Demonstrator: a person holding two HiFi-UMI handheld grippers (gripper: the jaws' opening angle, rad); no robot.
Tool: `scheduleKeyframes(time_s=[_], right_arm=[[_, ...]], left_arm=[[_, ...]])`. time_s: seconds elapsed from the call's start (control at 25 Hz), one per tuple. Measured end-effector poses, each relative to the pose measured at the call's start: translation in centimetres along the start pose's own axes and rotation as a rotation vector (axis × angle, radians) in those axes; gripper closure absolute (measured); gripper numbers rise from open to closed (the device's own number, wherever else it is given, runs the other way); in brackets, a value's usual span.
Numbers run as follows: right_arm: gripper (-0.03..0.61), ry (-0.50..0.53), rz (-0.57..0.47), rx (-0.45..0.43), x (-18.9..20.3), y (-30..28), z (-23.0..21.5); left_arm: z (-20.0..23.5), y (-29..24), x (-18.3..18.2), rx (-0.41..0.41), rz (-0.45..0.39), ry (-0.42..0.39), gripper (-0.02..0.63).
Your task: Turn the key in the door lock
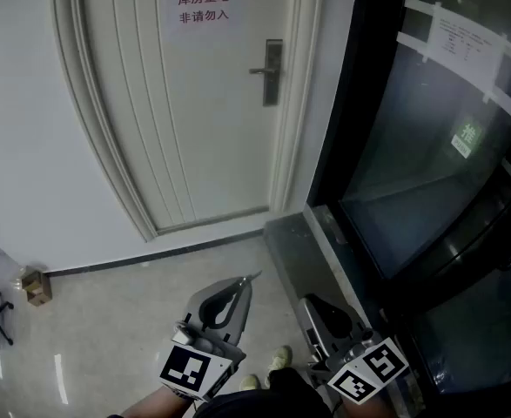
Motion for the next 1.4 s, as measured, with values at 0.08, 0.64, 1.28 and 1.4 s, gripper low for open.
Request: scheduleKeyframes(time_s=[0.08, 0.64, 1.28, 1.4], right_arm=[[0.563, -0.008, 0.005, -0.004, 0.0, -1.2, -1.8], [0.563, -0.054, 0.048, -0.102, -2.2, -13.1, -20.2], [0.562, -0.086, 0.033, -0.11, -5.0, -20.2, -34.1], [0.562, -0.076, 0.032, -0.094, -5.1, -22.2, -35.8]], left_arm=[[0.9, -2.0, 0.1, -0.012, 0.005, -0.002, 0.603], [7.7, -22.4, 0.0, -0.114, 0.026, -0.038, 0.603], [13.5, -41.2, -3.0, -0.163, -0.002, -0.436, 0.603], [15.3, -43.9, -3.2, -0.15, -0.009, -0.446, 0.602]])
Point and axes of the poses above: the fingertips, and each gripper's own axes: y backward along the fingers, z to its left, x out of its underside, the point moved 6 cm from there along y, backward along the fingers, and after that the axes turned 5 degrees about y, right-handed, at the moved point
